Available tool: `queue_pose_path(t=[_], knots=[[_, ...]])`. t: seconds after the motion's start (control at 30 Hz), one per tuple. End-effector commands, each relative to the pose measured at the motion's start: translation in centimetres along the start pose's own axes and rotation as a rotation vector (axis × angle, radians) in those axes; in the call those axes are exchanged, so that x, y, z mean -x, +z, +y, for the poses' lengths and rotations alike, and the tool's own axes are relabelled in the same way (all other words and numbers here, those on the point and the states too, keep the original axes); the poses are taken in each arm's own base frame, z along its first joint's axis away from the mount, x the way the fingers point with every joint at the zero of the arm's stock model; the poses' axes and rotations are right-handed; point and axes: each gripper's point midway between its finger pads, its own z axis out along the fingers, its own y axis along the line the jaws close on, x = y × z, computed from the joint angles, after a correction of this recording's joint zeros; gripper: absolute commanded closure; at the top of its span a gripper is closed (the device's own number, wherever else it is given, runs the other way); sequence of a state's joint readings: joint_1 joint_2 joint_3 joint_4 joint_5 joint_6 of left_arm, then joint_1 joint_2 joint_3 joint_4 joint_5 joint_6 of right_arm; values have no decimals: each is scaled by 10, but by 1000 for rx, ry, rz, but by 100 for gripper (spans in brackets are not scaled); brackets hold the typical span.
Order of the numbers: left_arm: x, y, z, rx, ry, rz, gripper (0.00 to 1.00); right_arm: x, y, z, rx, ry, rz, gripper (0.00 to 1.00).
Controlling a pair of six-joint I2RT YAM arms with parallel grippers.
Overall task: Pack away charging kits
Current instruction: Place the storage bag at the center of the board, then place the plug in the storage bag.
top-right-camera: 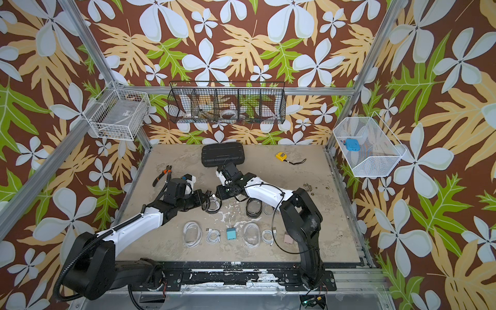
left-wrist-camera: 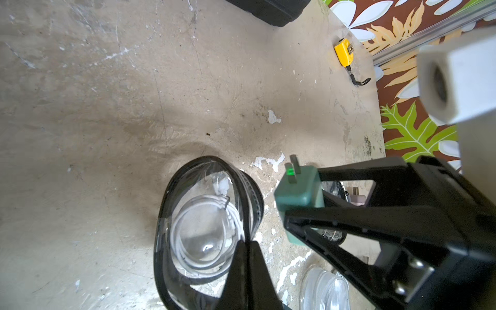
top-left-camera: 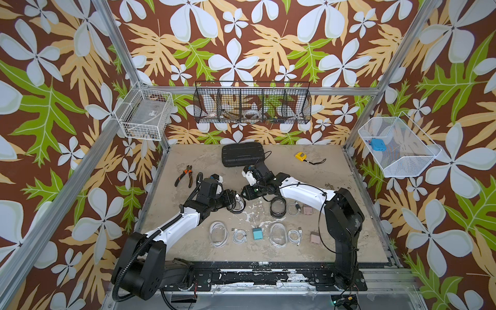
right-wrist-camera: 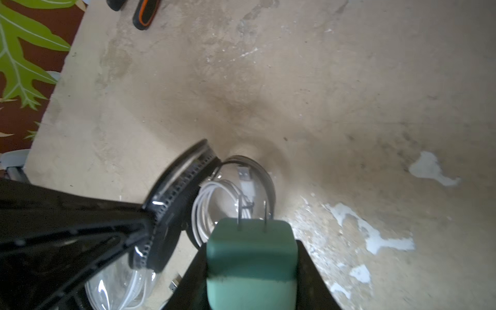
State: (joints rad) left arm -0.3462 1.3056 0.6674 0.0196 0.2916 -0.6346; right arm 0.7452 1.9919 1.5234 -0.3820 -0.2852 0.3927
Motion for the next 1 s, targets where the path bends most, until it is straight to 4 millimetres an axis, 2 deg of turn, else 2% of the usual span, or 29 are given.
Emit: queue_pose_path(t=[0.0, 0.27, 0.5, 0.63, 0.83, 0.97], knots=[[4, 2, -10, -53, -28, -13, 100, -10, 10, 12, 71, 15, 54, 67], [-1, 10, -13, -100, -67, 5, 100, -29, 31, 17, 121, 29, 101, 66], [-2, 8, -13, -113, -93, -5, 100, -28, 46, 11, 102, 32, 112, 64], [-5, 8, -12, -118, -98, 3, 100, -29, 53, 15, 136, 38, 121, 53], [-8, 9, -8, -107, -104, 8, 100, -22, 43, 26, 178, 43, 101, 38], [-9, 11, -6, -96, -104, 13, 100, -22, 31, 31, 196, 36, 94, 38]])
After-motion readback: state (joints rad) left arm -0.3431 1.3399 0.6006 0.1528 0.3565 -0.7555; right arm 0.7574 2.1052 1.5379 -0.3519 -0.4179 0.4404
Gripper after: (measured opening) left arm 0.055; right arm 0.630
